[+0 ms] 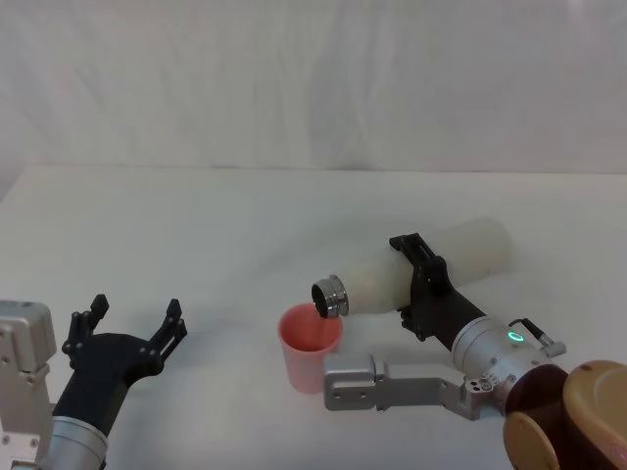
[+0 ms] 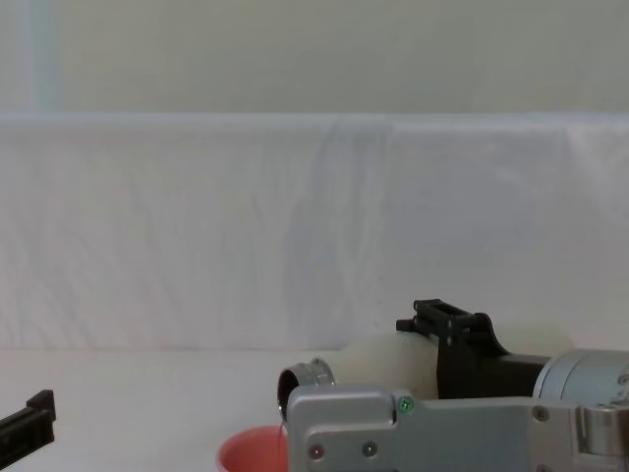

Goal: Grasp the thermos with one hand and pour water into the cup lid.

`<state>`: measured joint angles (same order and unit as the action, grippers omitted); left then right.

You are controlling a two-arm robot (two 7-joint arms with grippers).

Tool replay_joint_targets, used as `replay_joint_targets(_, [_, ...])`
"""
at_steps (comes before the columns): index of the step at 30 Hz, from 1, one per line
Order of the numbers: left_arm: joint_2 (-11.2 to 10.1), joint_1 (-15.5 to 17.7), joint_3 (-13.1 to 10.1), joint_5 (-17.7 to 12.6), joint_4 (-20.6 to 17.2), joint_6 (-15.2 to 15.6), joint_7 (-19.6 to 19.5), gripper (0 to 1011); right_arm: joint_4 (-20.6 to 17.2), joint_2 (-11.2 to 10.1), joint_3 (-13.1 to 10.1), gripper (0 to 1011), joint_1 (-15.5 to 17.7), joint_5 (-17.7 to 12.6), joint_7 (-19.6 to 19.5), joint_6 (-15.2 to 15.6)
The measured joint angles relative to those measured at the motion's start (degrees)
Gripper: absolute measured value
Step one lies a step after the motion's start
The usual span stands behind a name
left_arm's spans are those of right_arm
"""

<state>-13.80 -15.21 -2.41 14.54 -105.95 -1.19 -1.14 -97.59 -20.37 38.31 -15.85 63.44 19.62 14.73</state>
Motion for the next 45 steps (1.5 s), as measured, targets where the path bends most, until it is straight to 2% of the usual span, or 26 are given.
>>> replay_joint_targets(45, [0.0,0.0,0.0,0.0,0.0,0.0,0.0,1001,-0.07,-0.22,0.26,956,-0.27,0.19,0.32,-0.02])
